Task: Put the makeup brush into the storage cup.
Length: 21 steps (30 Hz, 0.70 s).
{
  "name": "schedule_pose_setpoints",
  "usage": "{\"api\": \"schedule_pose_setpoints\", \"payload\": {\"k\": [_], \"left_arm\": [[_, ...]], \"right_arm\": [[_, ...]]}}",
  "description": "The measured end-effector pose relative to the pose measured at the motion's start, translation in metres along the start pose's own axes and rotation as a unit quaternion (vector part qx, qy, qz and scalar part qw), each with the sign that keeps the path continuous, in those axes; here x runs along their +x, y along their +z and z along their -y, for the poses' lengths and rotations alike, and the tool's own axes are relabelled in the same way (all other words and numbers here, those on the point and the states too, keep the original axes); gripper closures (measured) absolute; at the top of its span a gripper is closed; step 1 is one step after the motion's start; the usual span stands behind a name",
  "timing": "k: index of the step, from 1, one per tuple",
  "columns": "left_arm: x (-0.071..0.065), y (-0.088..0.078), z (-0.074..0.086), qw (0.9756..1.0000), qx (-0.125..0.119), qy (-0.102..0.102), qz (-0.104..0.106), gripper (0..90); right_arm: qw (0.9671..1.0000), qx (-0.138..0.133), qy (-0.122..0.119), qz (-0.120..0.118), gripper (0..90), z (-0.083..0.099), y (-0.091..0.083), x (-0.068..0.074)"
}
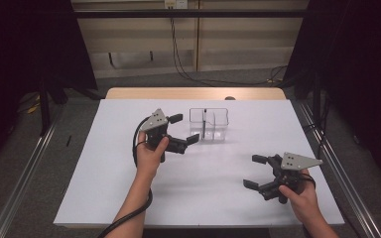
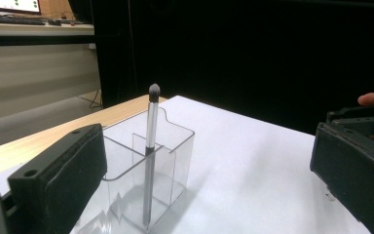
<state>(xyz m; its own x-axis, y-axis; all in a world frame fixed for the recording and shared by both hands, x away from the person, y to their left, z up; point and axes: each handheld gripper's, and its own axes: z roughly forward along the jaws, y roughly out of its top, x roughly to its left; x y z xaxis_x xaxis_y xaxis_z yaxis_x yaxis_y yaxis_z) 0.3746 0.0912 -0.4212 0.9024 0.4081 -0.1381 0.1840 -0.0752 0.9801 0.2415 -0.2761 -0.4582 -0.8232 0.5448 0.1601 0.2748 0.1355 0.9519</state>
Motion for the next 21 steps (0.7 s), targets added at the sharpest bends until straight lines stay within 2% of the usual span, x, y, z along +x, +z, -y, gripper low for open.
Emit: {"api": "schedule_pose_setpoints", "payload": {"k": [21], "left_arm": [[0.0,-0.012,0.009,1.0,0.002,-0.003,0.0,0.0]], "right_arm": [[1.0,0.001,-0.001,0.001,4.6,0.0,0.0,0.0]]}}
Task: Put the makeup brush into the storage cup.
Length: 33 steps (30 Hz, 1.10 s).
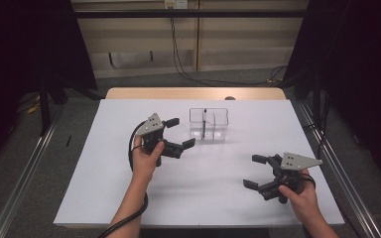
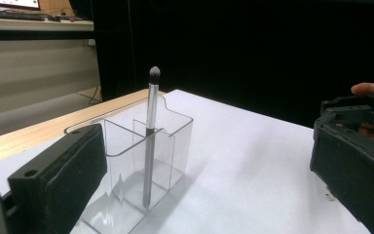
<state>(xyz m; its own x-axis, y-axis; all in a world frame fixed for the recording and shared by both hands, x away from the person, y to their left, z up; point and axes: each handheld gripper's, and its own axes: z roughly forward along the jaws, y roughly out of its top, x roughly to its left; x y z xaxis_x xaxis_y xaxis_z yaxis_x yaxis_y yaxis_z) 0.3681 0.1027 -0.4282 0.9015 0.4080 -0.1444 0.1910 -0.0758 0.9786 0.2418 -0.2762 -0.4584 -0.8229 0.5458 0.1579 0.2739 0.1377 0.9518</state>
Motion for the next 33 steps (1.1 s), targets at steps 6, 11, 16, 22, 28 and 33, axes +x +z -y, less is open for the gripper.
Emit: {"api": "schedule_pose_setpoints", "payload": {"k": [6,11,16,22,28,33], "left_arm": [[0.001,-0.003,0.001,1.0,0.002,0.001,0.001,0.0],[0.001,-0.006,0.002,1.0,0.001,-0.001,-0.001,0.0],[0.002,-0.009,0.002,1.0,-0.003,-0.004,0.0,0.0],[0.001,-0.015,0.001,1.0,-0.004,-0.002,-0.001,0.0],[0.0,-0.023,0.001,1.0,-0.004,0.001,-0.005,0.0],[0.0,-0.029,0.002,1.0,-0.004,0.0,-0.008,0.0]], "right_arm": [[1.0,0.001,-0.001,0.003,4.6,0.0,-0.002,0.001],[1.0,0.001,-0.001,0.005,4.6,0.0,-0.004,0.001],[1.0,0.001,-0.001,0.008,4.6,0.001,-0.006,0.001],[0.9999,-0.001,-0.004,0.014,4.6,0.0,-0.011,0.003],[0.9999,-0.002,-0.002,0.017,4.6,0.0,-0.012,0.003],[0.9999,0.001,-0.002,0.017,4.5,0.002,-0.011,0.002]]}}
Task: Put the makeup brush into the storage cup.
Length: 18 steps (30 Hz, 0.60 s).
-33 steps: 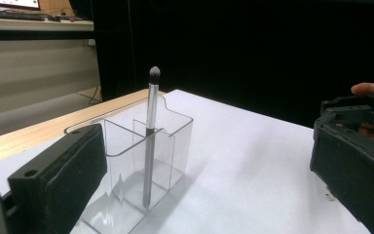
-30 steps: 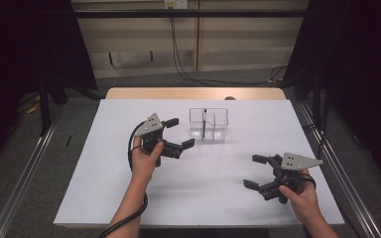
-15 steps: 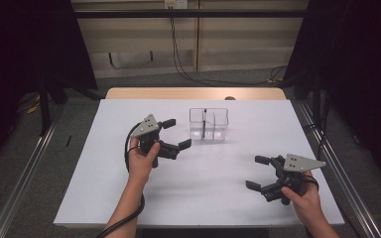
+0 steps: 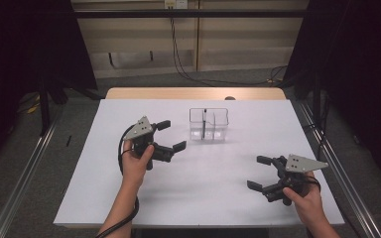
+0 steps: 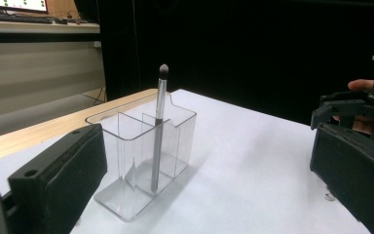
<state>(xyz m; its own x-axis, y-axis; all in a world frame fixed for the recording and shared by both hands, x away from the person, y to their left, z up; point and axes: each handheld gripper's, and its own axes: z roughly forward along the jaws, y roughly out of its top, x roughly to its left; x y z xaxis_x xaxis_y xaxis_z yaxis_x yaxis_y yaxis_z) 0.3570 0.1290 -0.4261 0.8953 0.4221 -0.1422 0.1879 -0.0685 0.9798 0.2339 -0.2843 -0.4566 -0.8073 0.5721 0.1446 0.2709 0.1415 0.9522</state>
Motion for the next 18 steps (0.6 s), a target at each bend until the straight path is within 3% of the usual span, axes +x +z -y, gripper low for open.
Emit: {"api": "schedule_pose_setpoints", "payload": {"k": [18], "left_arm": [[-0.001,-0.017,0.006,1.0,0.001,0.0,-0.006,0.1]], "right_arm": [[1.0,-0.001,0.002,0.005,4.5,0.001,-0.001,-0.001]]}}
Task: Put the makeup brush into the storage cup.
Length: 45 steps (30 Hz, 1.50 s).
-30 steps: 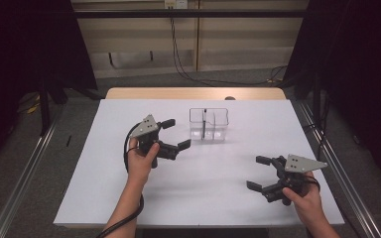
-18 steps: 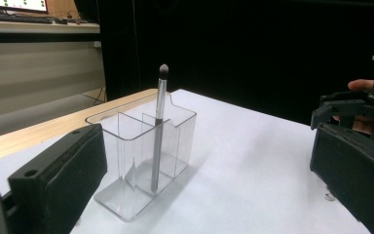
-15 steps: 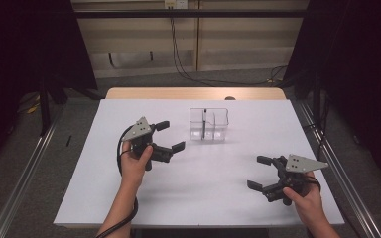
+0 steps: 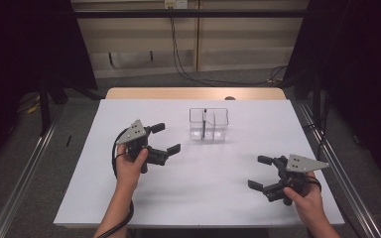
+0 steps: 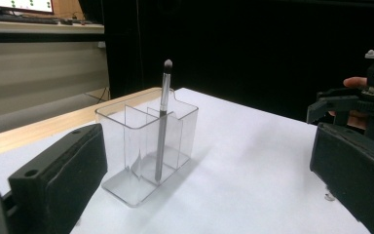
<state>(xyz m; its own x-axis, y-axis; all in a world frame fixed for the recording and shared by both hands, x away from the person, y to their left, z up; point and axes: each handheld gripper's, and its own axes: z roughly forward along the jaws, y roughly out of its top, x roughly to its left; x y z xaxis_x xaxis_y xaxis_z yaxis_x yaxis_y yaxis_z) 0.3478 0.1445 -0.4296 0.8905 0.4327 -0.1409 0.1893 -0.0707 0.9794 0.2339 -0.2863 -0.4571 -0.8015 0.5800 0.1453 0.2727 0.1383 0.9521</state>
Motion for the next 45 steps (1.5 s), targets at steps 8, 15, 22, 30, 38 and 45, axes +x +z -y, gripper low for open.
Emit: {"api": "schedule_pose_setpoints", "payload": {"k": [8,15,22,30,38,45], "left_arm": [[0.001,-0.009,0.005,1.0,-0.001,-0.005,-0.004,0.2],[0.001,-0.018,0.007,1.0,0.001,-0.002,-0.006,0.2],[0.002,-0.028,0.007,0.9999,0.0,0.001,-0.012,0.2],[0.002,-0.034,0.009,0.9999,0.008,0.005,-0.014,0.2],[0.002,-0.042,0.01,0.9997,0.012,0.006,-0.018,0.2],[0.004,-0.051,0.011,0.9996,0.012,0.006,-0.024,0.2]], "right_arm": [[1.0,0.0,0.0,0.0,4.5,0.0,0.0,0.0],[1.0,-0.001,0.0,0.002,4.5,0.001,-0.001,-0.001],[1.0,-0.001,0.001,0.003,4.5,0.001,-0.001,-0.001],[1.0,-0.002,0.002,0.004,4.5,0.001,-0.002,-0.002],[1.0,-0.002,0.002,0.005,4.5,0.001,-0.002,-0.002],[1.0,-0.002,0.002,0.006,4.5,0.001,-0.003,-0.003]]}}
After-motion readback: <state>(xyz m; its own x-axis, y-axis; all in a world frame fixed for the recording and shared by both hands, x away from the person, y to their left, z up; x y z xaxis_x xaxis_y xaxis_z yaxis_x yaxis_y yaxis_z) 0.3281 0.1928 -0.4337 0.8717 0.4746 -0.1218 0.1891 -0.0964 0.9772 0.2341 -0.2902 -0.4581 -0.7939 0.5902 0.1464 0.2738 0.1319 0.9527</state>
